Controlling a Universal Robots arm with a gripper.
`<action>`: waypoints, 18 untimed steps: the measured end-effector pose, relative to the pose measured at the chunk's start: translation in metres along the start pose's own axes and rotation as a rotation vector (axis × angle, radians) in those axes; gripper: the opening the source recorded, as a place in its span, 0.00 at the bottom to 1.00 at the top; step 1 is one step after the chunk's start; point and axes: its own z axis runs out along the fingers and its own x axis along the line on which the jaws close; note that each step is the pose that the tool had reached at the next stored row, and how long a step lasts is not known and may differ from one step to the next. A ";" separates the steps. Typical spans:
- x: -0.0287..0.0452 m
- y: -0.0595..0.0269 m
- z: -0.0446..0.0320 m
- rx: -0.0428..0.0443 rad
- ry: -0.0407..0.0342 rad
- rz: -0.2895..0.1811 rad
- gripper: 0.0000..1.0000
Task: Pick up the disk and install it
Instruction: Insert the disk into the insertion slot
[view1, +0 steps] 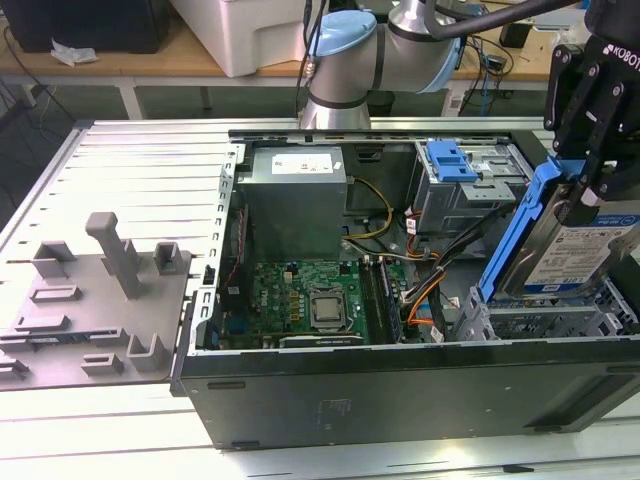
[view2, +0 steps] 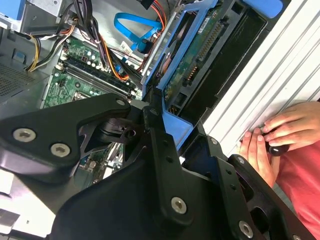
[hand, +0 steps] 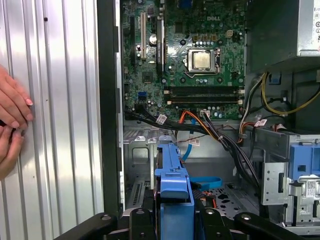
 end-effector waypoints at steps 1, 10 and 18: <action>0.0000 0.0000 0.0003 -0.0001 0.0000 0.000 0.37; 0.0001 0.0002 0.0034 0.0000 0.0000 0.000 0.37; 0.0003 0.0004 0.0065 0.0000 0.0000 0.000 0.37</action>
